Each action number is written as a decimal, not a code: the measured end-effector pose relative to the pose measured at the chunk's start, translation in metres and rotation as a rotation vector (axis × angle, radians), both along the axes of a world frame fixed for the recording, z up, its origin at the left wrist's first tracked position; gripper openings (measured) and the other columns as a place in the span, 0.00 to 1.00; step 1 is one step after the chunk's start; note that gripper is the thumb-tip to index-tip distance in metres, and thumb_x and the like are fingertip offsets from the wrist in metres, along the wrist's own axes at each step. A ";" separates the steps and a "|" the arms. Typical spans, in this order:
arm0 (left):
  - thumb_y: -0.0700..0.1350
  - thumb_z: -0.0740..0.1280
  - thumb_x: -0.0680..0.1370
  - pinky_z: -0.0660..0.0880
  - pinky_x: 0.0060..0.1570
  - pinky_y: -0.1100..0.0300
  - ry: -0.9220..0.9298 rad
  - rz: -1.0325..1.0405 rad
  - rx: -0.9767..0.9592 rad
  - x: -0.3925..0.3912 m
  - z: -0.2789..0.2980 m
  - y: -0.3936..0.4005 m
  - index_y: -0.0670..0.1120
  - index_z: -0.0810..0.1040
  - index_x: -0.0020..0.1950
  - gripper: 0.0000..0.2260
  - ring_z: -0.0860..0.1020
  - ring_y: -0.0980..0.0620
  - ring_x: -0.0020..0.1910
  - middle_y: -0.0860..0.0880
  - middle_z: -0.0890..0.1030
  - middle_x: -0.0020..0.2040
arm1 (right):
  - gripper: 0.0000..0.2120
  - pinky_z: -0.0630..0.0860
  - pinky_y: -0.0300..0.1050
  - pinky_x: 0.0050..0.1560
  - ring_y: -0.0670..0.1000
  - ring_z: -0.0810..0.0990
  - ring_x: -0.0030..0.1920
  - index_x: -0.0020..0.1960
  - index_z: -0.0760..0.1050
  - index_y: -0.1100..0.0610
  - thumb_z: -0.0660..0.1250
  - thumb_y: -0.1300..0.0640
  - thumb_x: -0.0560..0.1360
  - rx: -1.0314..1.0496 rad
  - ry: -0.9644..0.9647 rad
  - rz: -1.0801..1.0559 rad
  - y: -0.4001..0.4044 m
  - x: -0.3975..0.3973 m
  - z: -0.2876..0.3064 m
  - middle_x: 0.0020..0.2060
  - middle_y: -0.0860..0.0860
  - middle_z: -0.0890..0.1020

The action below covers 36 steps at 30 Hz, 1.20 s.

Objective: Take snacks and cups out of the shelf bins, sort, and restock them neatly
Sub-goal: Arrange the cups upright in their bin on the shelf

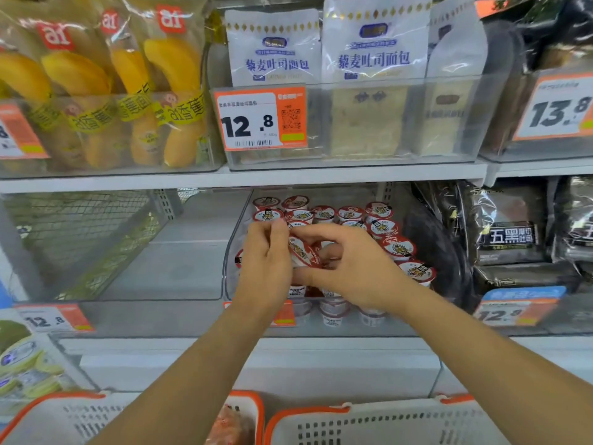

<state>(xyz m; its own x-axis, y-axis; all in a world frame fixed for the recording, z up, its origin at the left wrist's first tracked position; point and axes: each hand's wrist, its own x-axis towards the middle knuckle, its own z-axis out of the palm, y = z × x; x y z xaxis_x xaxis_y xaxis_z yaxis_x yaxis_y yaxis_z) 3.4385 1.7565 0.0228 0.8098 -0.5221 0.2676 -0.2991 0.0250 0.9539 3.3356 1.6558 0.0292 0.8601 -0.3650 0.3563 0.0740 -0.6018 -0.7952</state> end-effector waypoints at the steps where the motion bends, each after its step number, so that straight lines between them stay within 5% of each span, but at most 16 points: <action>1: 0.53 0.56 0.84 0.73 0.59 0.54 -0.256 0.042 0.075 0.010 -0.003 0.005 0.46 0.75 0.59 0.14 0.77 0.50 0.56 0.48 0.78 0.56 | 0.28 0.77 0.33 0.55 0.40 0.81 0.54 0.69 0.76 0.49 0.79 0.51 0.70 -0.124 0.015 -0.053 -0.004 0.003 -0.003 0.59 0.42 0.82; 4: 0.51 0.51 0.83 0.66 0.69 0.48 -0.868 0.053 0.386 0.038 -0.020 0.017 0.42 0.72 0.68 0.21 0.72 0.46 0.66 0.46 0.75 0.65 | 0.26 0.67 0.36 0.67 0.43 0.73 0.65 0.71 0.74 0.50 0.74 0.46 0.75 -0.461 0.049 -0.181 -0.018 0.012 -0.019 0.66 0.45 0.78; 6: 0.55 0.48 0.82 0.58 0.74 0.40 -1.014 0.066 0.663 0.048 -0.035 0.020 0.41 0.70 0.73 0.27 0.67 0.43 0.74 0.43 0.73 0.71 | 0.26 0.64 0.51 0.74 0.49 0.67 0.73 0.74 0.71 0.48 0.68 0.44 0.78 -0.582 0.172 -0.134 -0.023 0.019 -0.032 0.73 0.46 0.71; 10: 0.59 0.40 0.77 0.54 0.77 0.43 -0.981 -0.019 0.924 0.053 -0.036 0.025 0.45 0.56 0.81 0.34 0.53 0.50 0.80 0.48 0.59 0.80 | 0.26 0.53 0.49 0.79 0.49 0.56 0.79 0.78 0.64 0.48 0.63 0.46 0.82 -0.620 0.251 -0.079 -0.026 0.024 -0.043 0.79 0.45 0.61; 14: 0.53 0.49 0.82 0.62 0.74 0.44 -0.981 -0.035 0.939 0.052 -0.031 0.025 0.46 0.52 0.81 0.28 0.50 0.50 0.80 0.49 0.55 0.81 | 0.26 0.53 0.53 0.80 0.49 0.52 0.80 0.78 0.64 0.48 0.63 0.47 0.82 -0.649 0.199 -0.096 -0.028 0.024 -0.047 0.79 0.46 0.61; 18: 0.51 0.55 0.83 0.64 0.72 0.43 -0.941 -0.037 0.913 0.052 -0.031 0.025 0.47 0.54 0.81 0.27 0.51 0.51 0.80 0.50 0.56 0.80 | 0.45 0.49 0.58 0.80 0.46 0.43 0.81 0.82 0.50 0.46 0.64 0.31 0.73 -0.636 0.232 -0.060 -0.030 0.031 -0.034 0.82 0.46 0.49; 21: 0.51 0.57 0.83 0.60 0.74 0.42 -0.917 -0.054 0.913 0.051 -0.029 0.025 0.48 0.53 0.80 0.28 0.50 0.51 0.80 0.50 0.56 0.80 | 0.54 0.49 0.58 0.80 0.48 0.42 0.81 0.82 0.42 0.46 0.62 0.23 0.67 -0.637 0.417 -0.015 -0.034 0.049 -0.021 0.82 0.47 0.44; 28: 0.65 0.66 0.74 0.44 0.75 0.32 -1.000 -0.141 0.986 0.071 -0.005 0.025 0.50 0.47 0.81 0.44 0.45 0.51 0.80 0.51 0.47 0.82 | 0.52 0.50 0.51 0.80 0.50 0.46 0.81 0.82 0.47 0.51 0.68 0.29 0.71 -0.707 0.535 0.021 -0.035 0.055 -0.013 0.82 0.49 0.48; 31: 0.74 0.63 0.70 0.40 0.73 0.30 -0.988 -0.266 1.110 0.085 0.003 0.019 0.51 0.41 0.81 0.52 0.43 0.52 0.81 0.51 0.43 0.82 | 0.51 0.51 0.49 0.80 0.51 0.48 0.80 0.82 0.48 0.53 0.68 0.31 0.72 -0.729 0.539 0.026 -0.033 0.053 -0.010 0.81 0.50 0.50; 36: 0.76 0.51 0.73 0.42 0.73 0.30 -1.125 -0.288 1.310 0.087 0.004 0.014 0.48 0.40 0.81 0.48 0.42 0.48 0.81 0.47 0.43 0.82 | 0.51 0.47 0.51 0.80 0.50 0.40 0.80 0.82 0.40 0.50 0.60 0.26 0.72 -0.738 0.578 0.030 -0.029 0.054 -0.013 0.82 0.48 0.44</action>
<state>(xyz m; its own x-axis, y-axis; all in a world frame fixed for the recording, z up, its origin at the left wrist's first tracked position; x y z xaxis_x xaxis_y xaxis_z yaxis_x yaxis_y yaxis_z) 3.5255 1.7703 0.0265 0.3934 -0.9145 -0.0944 -0.8956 -0.3580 -0.2641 3.3893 1.6270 0.0157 0.9814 -0.1921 0.0033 -0.1900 -0.9730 -0.1308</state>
